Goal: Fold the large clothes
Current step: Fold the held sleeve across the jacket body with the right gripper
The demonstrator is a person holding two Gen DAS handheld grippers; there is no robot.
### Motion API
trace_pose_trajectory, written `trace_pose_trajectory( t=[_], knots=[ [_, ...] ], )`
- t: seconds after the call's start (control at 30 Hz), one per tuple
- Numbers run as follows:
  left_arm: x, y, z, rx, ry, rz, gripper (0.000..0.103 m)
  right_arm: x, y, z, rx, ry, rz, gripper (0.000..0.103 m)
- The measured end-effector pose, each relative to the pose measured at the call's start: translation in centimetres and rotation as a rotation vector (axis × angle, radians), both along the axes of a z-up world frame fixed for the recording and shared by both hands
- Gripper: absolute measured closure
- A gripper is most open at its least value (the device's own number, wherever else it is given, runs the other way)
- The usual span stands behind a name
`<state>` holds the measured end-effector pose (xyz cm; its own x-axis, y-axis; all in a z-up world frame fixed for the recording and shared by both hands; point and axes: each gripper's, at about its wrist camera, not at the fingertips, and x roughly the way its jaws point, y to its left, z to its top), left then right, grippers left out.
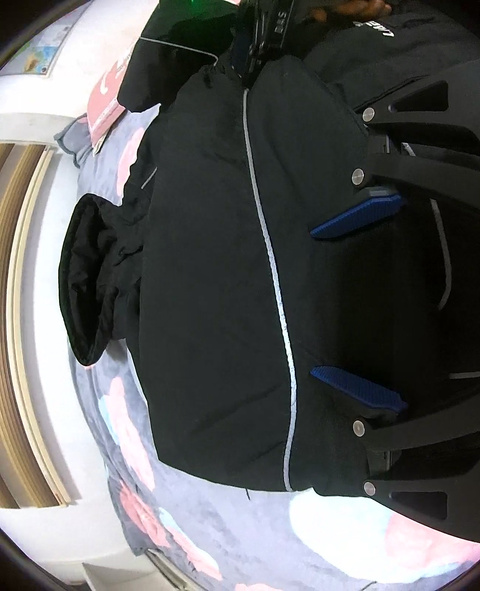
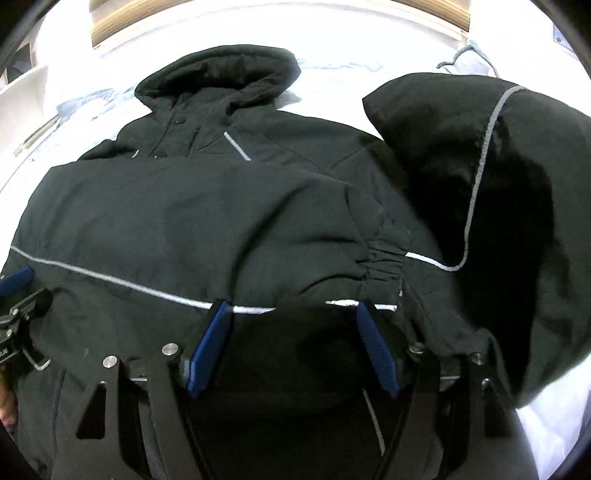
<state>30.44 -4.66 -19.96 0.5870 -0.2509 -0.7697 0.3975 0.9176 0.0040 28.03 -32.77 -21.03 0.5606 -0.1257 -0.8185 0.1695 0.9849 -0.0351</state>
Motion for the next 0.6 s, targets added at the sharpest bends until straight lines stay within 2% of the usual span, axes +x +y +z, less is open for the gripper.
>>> trace_pose_trajectory(
  t=[0.1,0.17,0.2,0.27,0.4,0.47,0.6],
  knots=[
    [-1.4,-0.1,1.4,0.015,0.001,0.000,0.029,-2.9,0.1,2.5,0.030,-0.017,0.051,0.029],
    [-2.5,-0.2,2.3,-0.025,0.003,-0.017,0.029,-5.6,-0.6,5.2,0.103,-0.086,0.093,0.029],
    [-3.1,-0.4,3.0,-0.056,0.016,-0.038,0.029,-6.7,-1.1,6.5,0.107,-0.114,0.092,0.029],
    [-4.5,-1.4,4.2,-0.095,0.031,-0.076,0.029,-8.8,-2.7,8.9,0.087,-0.153,0.061,0.028],
    [-7.4,-4.7,7.3,-0.113,-0.009,-0.165,0.029,-12.4,-7.7,12.8,0.101,-0.229,-0.009,0.026],
    [-8.4,-6.2,8.3,-0.127,-0.020,-0.196,0.029,-13.4,-10.4,14.0,0.081,-0.251,-0.071,0.019],
    [-9.3,-10.0,9.5,-0.157,-0.029,-0.247,0.029,-14.3,-17.2,14.9,0.078,-0.256,-0.183,0.017]
  ],
)
